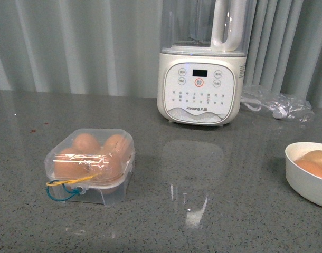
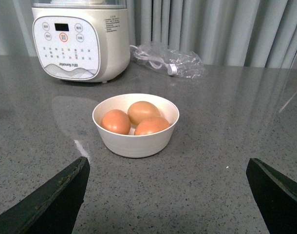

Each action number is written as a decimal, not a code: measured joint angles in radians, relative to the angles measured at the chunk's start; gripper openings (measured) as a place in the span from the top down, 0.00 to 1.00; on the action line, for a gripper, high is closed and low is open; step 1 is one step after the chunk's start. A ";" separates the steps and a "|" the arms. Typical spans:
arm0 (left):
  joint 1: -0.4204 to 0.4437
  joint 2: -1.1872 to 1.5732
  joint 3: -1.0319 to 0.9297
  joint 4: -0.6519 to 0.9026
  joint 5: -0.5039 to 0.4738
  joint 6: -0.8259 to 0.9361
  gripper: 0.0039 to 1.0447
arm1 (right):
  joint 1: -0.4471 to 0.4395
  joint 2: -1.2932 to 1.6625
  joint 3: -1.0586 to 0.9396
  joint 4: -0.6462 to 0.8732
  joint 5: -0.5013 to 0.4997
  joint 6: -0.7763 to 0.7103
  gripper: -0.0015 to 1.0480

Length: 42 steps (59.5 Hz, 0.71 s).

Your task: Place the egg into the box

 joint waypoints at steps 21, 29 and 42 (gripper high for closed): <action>0.000 0.000 0.000 -0.001 0.000 0.000 0.35 | 0.000 0.000 0.000 0.000 0.000 0.000 0.07; 0.000 0.000 0.000 -0.001 0.000 0.000 0.13 | 0.000 0.000 0.000 0.000 0.000 0.000 0.07; 0.000 0.000 0.000 -0.001 0.000 0.000 0.06 | 0.000 0.000 0.000 0.000 0.000 0.000 0.07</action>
